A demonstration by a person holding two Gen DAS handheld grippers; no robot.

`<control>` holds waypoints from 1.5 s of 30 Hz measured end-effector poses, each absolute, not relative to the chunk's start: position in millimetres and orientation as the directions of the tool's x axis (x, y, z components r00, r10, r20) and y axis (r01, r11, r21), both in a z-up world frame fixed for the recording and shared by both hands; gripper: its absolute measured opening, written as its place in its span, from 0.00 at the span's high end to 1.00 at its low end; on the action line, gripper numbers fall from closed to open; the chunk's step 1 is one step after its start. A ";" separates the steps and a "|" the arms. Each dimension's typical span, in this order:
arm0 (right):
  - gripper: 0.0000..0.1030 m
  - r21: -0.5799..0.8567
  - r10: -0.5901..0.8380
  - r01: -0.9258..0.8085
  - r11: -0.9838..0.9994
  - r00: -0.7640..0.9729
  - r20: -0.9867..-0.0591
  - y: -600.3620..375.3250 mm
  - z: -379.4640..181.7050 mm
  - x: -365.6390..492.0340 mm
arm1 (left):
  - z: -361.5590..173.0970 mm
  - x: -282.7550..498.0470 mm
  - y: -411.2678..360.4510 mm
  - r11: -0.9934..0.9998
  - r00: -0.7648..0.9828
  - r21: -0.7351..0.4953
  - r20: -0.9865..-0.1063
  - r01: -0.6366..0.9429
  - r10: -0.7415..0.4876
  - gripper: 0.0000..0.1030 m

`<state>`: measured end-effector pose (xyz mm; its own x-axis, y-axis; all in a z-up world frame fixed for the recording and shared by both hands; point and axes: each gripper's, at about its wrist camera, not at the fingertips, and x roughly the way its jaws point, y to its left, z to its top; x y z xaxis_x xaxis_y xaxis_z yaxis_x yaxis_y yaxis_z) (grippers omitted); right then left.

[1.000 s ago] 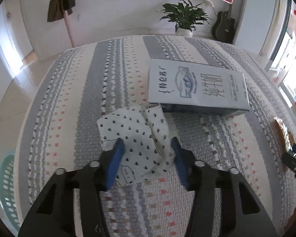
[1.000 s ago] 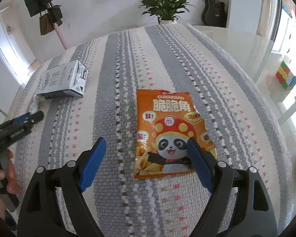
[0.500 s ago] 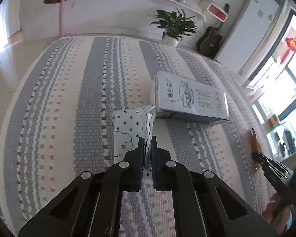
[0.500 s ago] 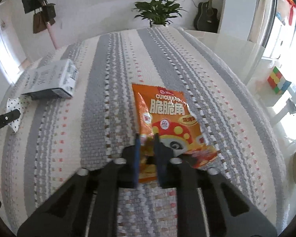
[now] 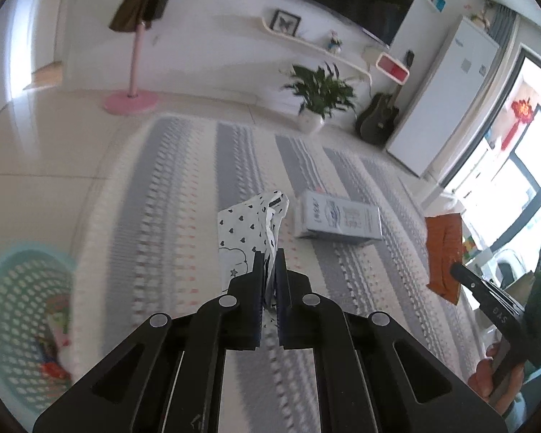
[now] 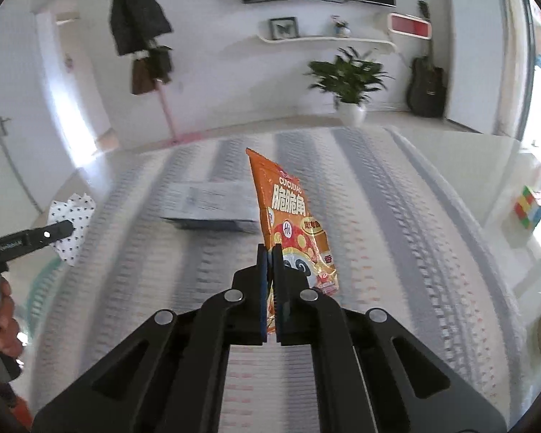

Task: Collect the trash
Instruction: 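Carry the tissue packet and snack bag over the basket and open both tools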

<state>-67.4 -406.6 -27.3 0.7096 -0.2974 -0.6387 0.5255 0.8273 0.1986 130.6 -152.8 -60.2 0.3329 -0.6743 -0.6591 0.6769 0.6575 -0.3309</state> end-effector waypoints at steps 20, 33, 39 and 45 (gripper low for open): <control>0.99 0.329 0.238 -0.024 0.944 0.741 -0.628 -152.9 15.3 112.6 | -37.7 204.5 67.9 0.829 0.531 -0.400 -0.638 0.390 -0.558 0.96; 0.99 0.505 0.410 0.008 0.863 0.571 -0.711 -104.1 -76.0 198.1 | -100.3 246.7 115.3 0.847 0.436 -0.481 -0.728 0.226 -0.529 0.95; 0.98 0.517 0.423 0.030 0.855 0.536 -0.731 -94.2 -99.3 212.8 | -106.4 251.1 118.1 0.852 0.421 -0.474 -0.741 0.223 -0.523 0.87; 0.79 0.528 0.433 0.039 0.848 0.524 -0.734 -100.2 -108.3 211.1 | -95.6 247.2 112.2 0.858 0.461 -0.458 -0.725 0.231 -0.511 0.59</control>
<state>211.1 -100.2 -108.3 0.5237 0.4326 -0.7339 0.0393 0.8483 0.5280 247.2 112.2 -95.6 0.4611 -0.5112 -0.7253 0.2314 0.8584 -0.4579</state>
